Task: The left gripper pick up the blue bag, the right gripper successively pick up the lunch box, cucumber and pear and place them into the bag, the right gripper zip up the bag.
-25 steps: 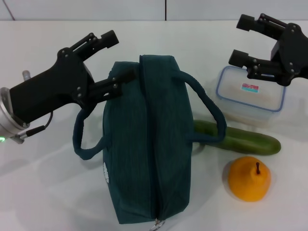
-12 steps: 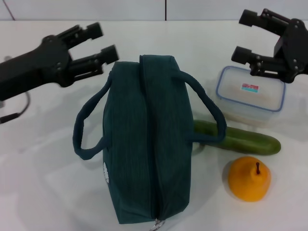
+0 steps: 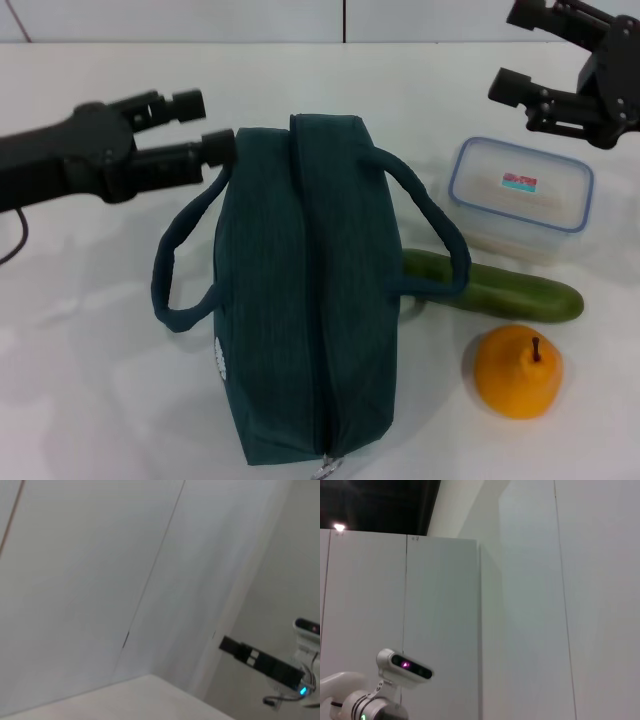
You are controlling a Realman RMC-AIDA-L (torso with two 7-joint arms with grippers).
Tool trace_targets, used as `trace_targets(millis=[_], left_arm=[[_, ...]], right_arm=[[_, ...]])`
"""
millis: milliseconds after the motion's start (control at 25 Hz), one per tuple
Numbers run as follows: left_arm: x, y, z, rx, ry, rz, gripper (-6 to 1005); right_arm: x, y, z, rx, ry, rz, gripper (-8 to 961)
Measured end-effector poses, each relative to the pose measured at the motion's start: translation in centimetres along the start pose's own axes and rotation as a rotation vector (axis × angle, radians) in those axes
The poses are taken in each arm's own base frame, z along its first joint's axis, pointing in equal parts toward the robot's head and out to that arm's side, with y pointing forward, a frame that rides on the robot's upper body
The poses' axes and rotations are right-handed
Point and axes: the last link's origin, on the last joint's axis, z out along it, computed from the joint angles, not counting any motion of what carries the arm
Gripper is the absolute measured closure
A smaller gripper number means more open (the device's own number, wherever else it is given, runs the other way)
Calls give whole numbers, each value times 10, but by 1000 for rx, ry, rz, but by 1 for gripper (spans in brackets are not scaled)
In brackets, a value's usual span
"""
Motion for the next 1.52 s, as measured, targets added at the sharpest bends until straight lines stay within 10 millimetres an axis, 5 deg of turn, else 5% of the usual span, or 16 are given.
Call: trace_targets(millis=[480, 1520], left_arm=[[-27, -14, 8, 88, -71, -103, 123], [-29, -20, 32, 61, -84, -215, 124]], right_arm=[[0, -4, 16, -8, 22, -35, 116], [1, -8, 18, 7, 49, -49, 118]])
